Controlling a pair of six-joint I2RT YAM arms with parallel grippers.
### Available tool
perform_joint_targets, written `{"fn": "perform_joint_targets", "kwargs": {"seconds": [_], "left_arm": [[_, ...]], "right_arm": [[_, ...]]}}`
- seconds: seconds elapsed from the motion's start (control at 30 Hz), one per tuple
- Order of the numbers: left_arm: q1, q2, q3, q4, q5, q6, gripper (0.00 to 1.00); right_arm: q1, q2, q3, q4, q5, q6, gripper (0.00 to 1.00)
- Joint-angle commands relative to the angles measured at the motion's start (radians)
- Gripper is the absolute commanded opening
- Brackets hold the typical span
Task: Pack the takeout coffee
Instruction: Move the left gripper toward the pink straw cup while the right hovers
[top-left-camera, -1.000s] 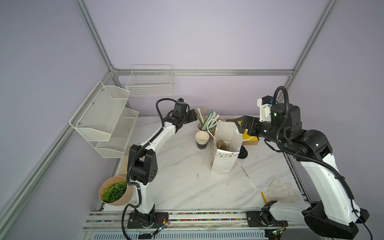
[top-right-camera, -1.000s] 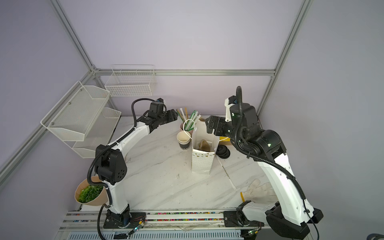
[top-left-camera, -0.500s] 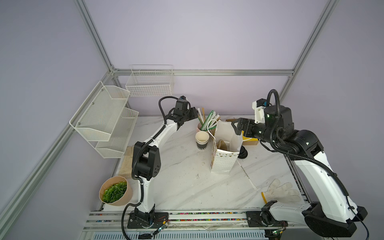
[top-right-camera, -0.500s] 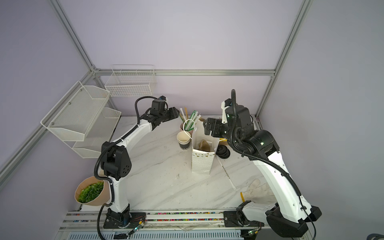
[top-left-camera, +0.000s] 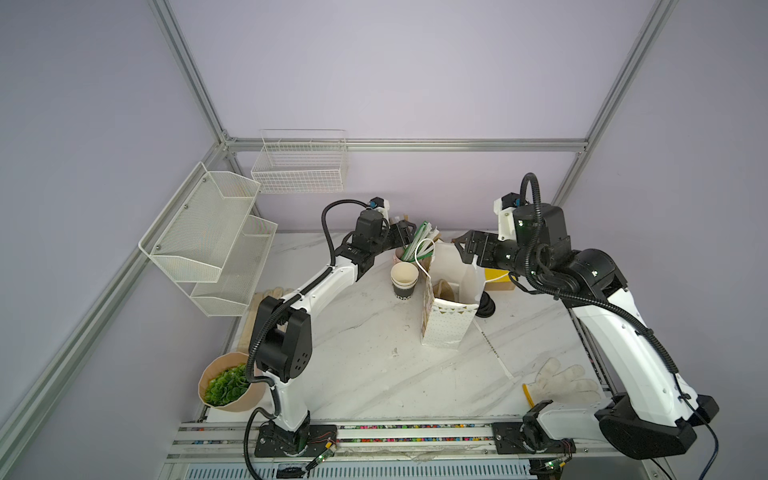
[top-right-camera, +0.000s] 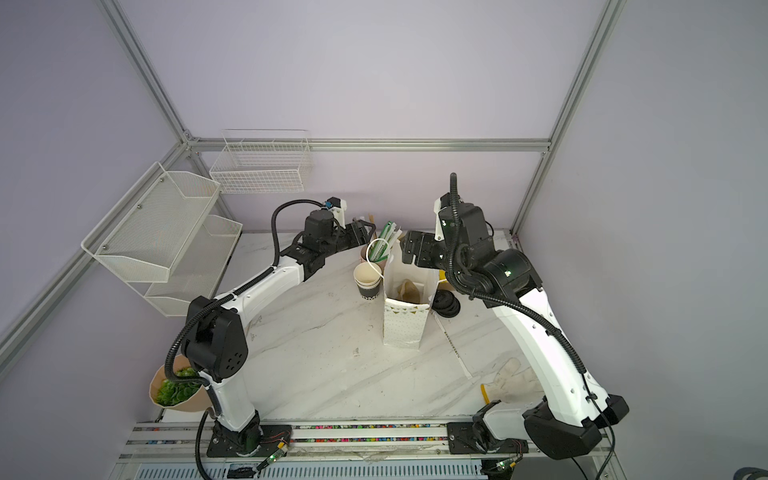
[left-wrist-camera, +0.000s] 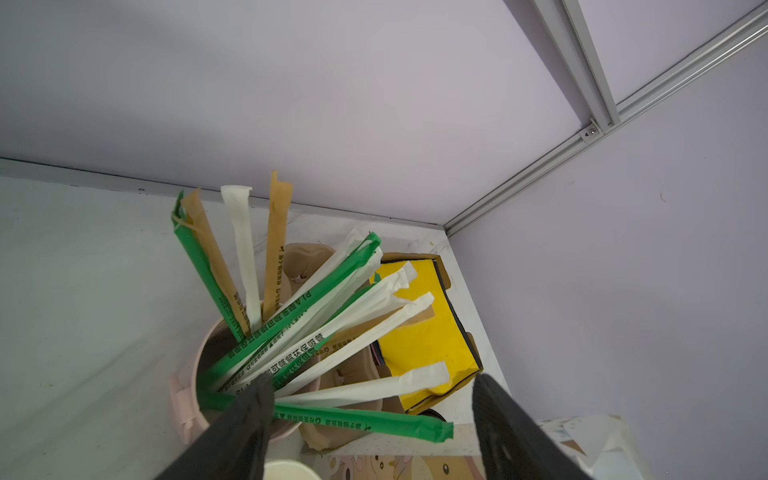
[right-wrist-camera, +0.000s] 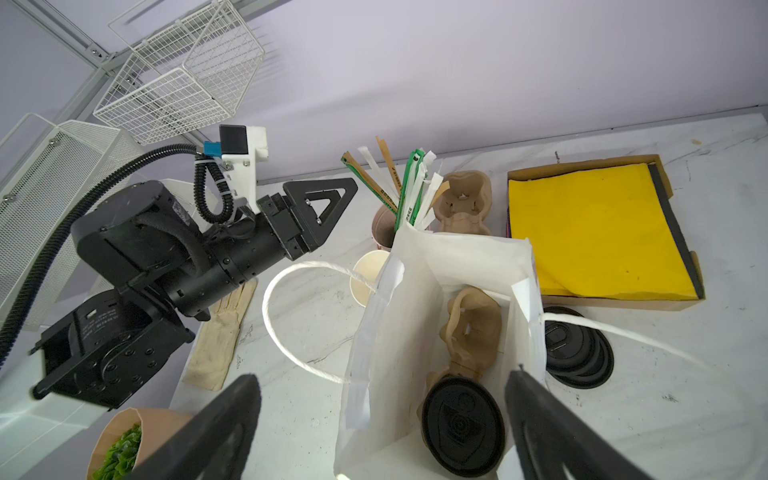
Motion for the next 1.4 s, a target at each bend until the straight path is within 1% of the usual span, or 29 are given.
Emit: {"fn": "perform_joint_targets", "kwargs": {"seconds": [0.0,0.13,0.27,0.43,0.83,1.03,1.17,1.27,1.37], "left_arm": [[0.075,-0.005,-0.018,0.050,-0.025,-0.009,0.73],[0.113,0.058,0.103,-0.052,-0.027,-0.002,0.70],[0.117,0.123,0.197,-0.134,-0.060,0.028,0.67],[0.122,0.177,0.255,-0.135,-0.053,0.029,0.61],[0.123,0.273,0.373,-0.146,-0.014,0.012,0.62],[0.122,0.316,0.430,-0.173,-0.026,0.014,0.62],[0.122,0.346,0.474,-0.198,-0.026,0.020,0.61],[0.122,0.352,0.484,-0.201,-0.033,0.022,0.58],[0.122,0.354,0.495,-0.203,-0.037,0.022,0.59]], "right_arm": [[-0.003,-0.007,0.016,0.013,0.004,0.013,0.95],[-0.003,-0.019,-0.008,0.027,0.003,0.014,0.95],[-0.003,-0.025,-0.017,0.025,0.010,0.012,0.95],[-0.003,-0.035,-0.026,0.023,0.016,0.009,0.95],[-0.003,-0.042,-0.044,0.021,0.027,-0.011,0.95],[-0.003,-0.041,-0.050,0.019,0.029,-0.012,0.95],[-0.003,-0.040,-0.053,0.020,0.031,-0.013,0.95],[-0.003,-0.042,-0.057,0.020,0.033,-0.015,0.95],[-0.003,-0.040,-0.060,0.022,0.031,-0.016,0.95]]}}
